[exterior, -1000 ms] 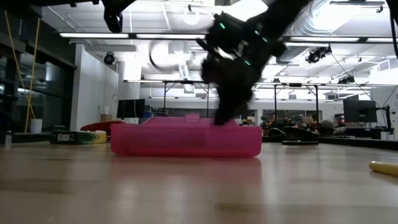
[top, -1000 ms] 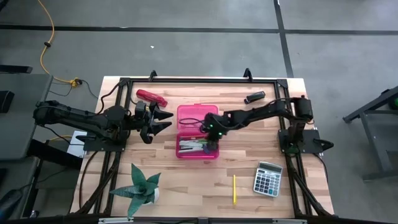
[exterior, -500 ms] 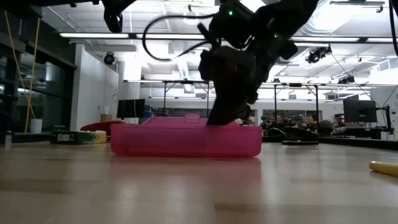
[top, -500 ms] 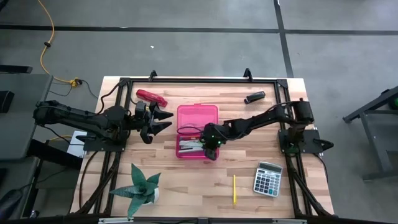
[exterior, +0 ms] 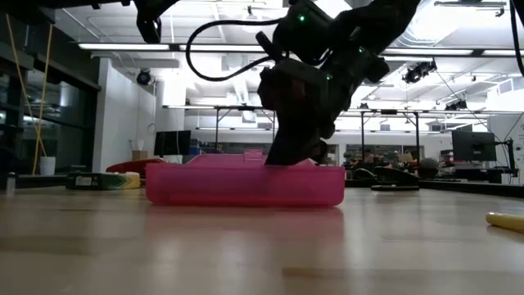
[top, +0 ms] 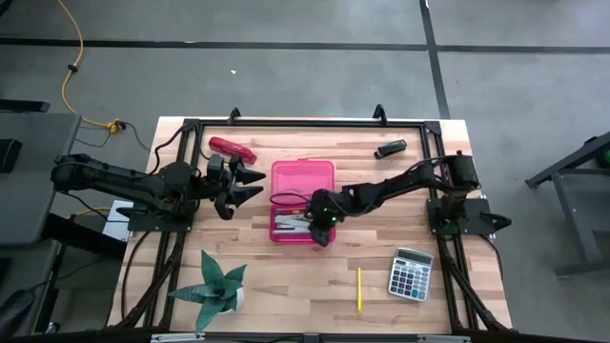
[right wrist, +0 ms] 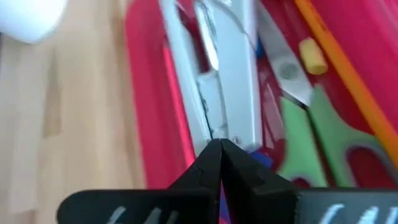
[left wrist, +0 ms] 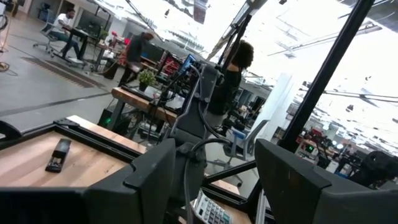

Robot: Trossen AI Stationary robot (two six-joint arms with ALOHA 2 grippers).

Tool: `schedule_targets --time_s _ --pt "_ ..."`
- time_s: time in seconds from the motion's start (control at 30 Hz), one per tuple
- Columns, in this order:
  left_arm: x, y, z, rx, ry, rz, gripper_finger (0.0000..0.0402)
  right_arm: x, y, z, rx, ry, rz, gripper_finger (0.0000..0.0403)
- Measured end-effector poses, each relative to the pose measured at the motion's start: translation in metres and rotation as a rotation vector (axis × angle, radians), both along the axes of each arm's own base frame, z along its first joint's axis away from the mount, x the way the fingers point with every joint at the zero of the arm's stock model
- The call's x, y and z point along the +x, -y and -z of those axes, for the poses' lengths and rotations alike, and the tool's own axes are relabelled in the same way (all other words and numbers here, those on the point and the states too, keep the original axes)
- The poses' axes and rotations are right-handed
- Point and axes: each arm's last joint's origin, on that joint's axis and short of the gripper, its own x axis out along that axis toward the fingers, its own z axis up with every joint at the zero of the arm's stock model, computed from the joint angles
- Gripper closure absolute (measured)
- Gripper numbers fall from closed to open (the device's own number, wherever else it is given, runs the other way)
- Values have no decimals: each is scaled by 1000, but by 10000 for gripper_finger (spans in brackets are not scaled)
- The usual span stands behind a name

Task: Pack school essentials
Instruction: Put the gray stapler into the pink supply box, then put the yellow crayon box into the pink supply box

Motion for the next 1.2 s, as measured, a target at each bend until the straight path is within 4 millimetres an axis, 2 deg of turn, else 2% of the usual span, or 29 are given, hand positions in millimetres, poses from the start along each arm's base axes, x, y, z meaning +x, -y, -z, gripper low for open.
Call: schedule_targets --time_s 0.23,0.37,0.47,0.57,0.67,0.77,0.83,0.97,1.1,1.2 --pt "0 0 0 0 0 0 192 2 -13 -3 32 39 -21 403" --pt "0 0 0 0 0 0 192 3 -14 -5 36 50 -16 403" --pt "0 0 0 4 -1 -1 192 1 -6 -19 30 93 5 403" --pt "0 0 0 30 -5 -6 192 -8 8 -40 -25 99 47 403" --pt "0 0 0 31 -5 -7 192 -28 22 -67 -95 131 114 403" --pt "0 0 1 29 -17 -7 192 -60 32 -89 -141 195 204 403" --pt "0 0 4 41 -49 -17 192 -85 37 -97 -138 256 287 403" --pt "-2 -4 9 43 -115 -69 192 -127 38 -100 -47 461 399 403" --pt "-2 -13 13 -11 -227 -85 192 -150 37 -113 30 770 414 403" --pt "-1 -19 4 22 -312 -72 192 -158 37 -126 -27 922 394 403"
